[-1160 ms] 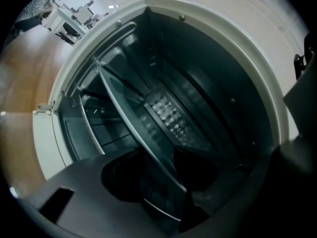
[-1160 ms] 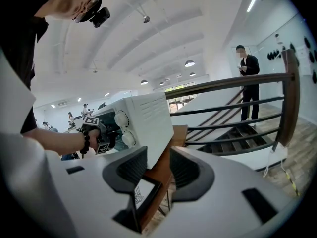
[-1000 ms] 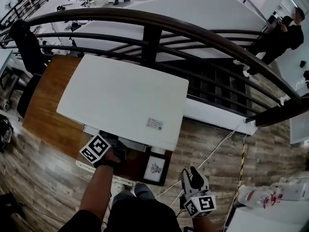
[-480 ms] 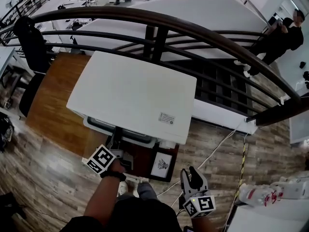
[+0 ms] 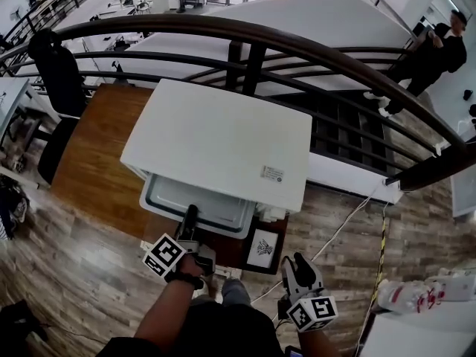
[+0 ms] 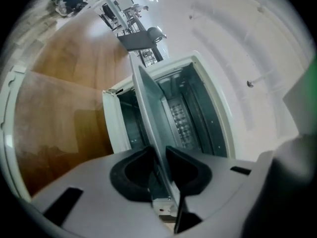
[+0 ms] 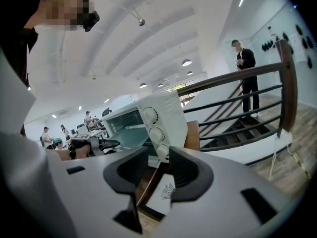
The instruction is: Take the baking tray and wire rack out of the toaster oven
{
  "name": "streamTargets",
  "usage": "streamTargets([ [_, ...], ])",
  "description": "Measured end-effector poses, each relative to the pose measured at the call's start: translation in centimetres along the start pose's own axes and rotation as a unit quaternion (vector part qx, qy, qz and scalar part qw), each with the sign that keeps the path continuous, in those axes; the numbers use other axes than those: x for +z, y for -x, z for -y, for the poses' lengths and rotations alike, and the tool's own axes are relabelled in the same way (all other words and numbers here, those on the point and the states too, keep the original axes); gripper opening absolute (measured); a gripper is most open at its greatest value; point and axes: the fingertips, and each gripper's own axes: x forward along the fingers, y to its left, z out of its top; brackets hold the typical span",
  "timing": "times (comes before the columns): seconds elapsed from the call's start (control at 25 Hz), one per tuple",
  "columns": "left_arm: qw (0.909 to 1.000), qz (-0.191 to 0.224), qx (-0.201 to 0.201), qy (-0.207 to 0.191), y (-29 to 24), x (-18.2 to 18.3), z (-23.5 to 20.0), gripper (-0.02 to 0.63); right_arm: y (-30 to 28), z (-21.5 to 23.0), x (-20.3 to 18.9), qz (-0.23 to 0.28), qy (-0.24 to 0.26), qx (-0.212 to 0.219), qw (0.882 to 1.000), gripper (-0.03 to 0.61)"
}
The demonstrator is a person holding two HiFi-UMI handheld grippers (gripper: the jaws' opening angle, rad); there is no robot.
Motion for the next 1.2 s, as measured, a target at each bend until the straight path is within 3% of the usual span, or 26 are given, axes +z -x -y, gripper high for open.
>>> streamTargets([
  [0.24,0.9993,-0.012,0.002,0.034,3.1,-0.6,-1.2,0.071,0.2,-2.6,-1.1,0.001,-0.027,0.014,1.000,0.127],
  [0.68,0.9957,-0.013,-0.010,0.091,7.6,-0.1,-1.9,0.061,0.5,-7.7,-0.8,0.017,-0.018,0.040,0.999,0.126],
  [0.8,0.9963,-0.015,0.000,0.084,9.0,0.4,-2.9,0.060,1.0,-8.4,-1.3,0.018,-0.018,0.041,0.999,0.124],
  [0.96,0.9942,-0.024,-0.010,0.104,11.3,0.1,-3.6,0.061,1.6,-9.8,-1.8,0.017,-0.016,0.046,0.999,0.124],
  [1.2,0.9965,-0.049,-0.020,0.065,14.6,0.3,-3.1,0.061,1.8,-12.3,-2.4,0.015,-0.008,0.065,0.998,0.124],
])
